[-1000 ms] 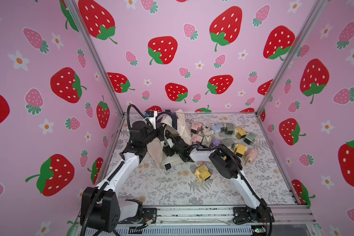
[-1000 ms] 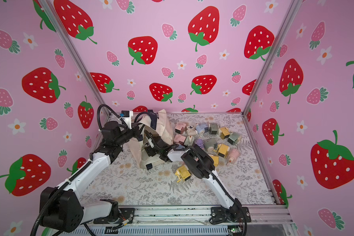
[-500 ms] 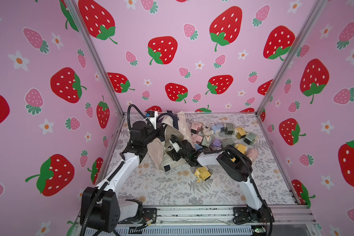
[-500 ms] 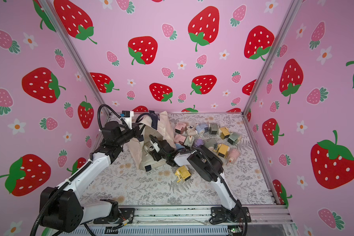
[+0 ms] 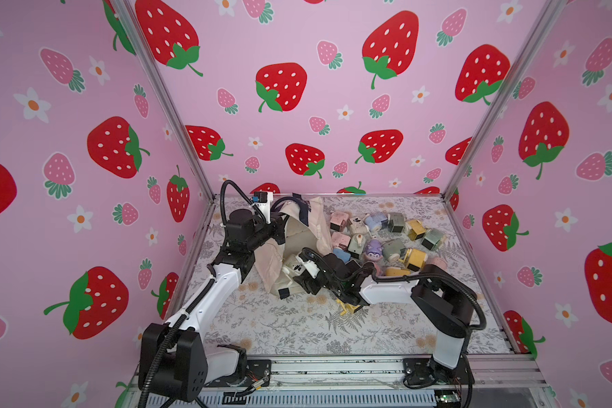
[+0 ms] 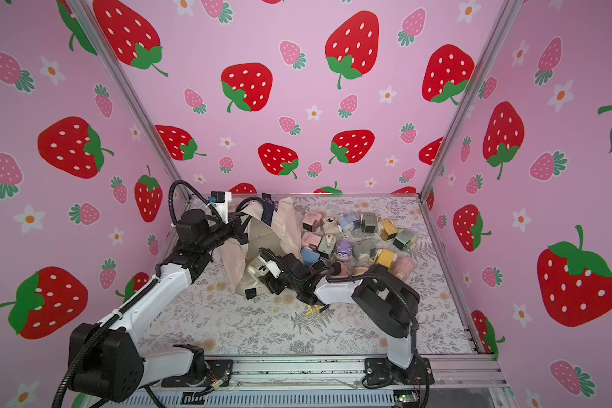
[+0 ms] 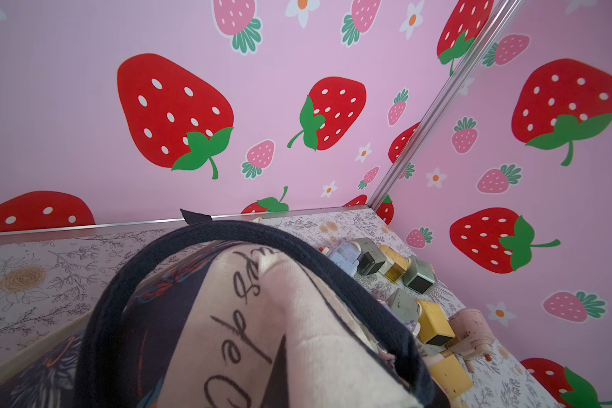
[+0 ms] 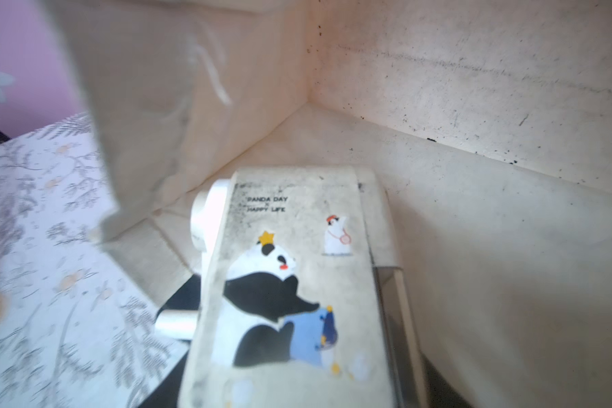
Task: Take out the pencil sharpeners from the tote bags
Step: Pick up the pencil sharpener from the canvas bag, then place the pencil sharpener at the center of the board.
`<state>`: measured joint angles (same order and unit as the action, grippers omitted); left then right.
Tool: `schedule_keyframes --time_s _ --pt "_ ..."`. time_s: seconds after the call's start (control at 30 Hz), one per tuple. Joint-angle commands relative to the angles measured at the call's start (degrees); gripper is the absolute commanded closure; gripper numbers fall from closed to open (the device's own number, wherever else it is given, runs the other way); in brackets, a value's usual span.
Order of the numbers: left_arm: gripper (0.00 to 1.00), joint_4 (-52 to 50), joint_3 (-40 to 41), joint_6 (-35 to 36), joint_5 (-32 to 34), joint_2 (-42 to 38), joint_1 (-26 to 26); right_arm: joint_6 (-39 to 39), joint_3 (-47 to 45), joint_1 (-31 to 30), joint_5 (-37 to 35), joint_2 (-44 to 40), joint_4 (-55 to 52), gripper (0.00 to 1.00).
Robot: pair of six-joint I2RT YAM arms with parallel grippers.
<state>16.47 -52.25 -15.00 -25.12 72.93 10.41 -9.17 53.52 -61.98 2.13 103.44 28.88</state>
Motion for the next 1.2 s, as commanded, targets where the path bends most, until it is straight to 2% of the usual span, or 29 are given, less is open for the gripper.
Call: schedule_keyframes --time_s 0.0,0.3,0.5,0.63,0.87,1.0,1.17 --pt "1.00 3.3 -3.3 0.7 -0.8 -0.2 0.1 -1.0 -5.1 -0.4 -2.5 -7.3 0.1 0.43" --pt "1.00 3.2 -3.1 0.6 -1.0 -0.6 0.1 -3.6 -22.2 -1.8 -14.2 -31.9 -9.4 0.43" --pt "1.00 3.4 -3.1 0.4 -0.9 -0.6 0.1 -13.1 -32.5 -1.8 -28.5 -50.2 -23.3 0.43" --pt "1.00 3.3 -3.3 0.3 -1.1 -0.3 0.2 -20.2 -35.6 -1.8 -34.1 -59.8 -33.1 0.43" --pt "1.00 3.3 -2.8 0.4 -1.0 -1.1 0.2 -32.8 -38.3 -1.7 -36.5 -67.9 -45.2 0.42" --pt "1.00 3.3 -2.9 0.3 -1.0 -1.1 0.2 -34.9 -39.6 -1.8 -36.1 -68.9 -45.5 0.42" --pt "1.00 3.4 -2.9 0.3 -1.1 -0.8 0.3 -36.1 -40.2 -1.8 -34.5 -66.2 -44.2 0.42"
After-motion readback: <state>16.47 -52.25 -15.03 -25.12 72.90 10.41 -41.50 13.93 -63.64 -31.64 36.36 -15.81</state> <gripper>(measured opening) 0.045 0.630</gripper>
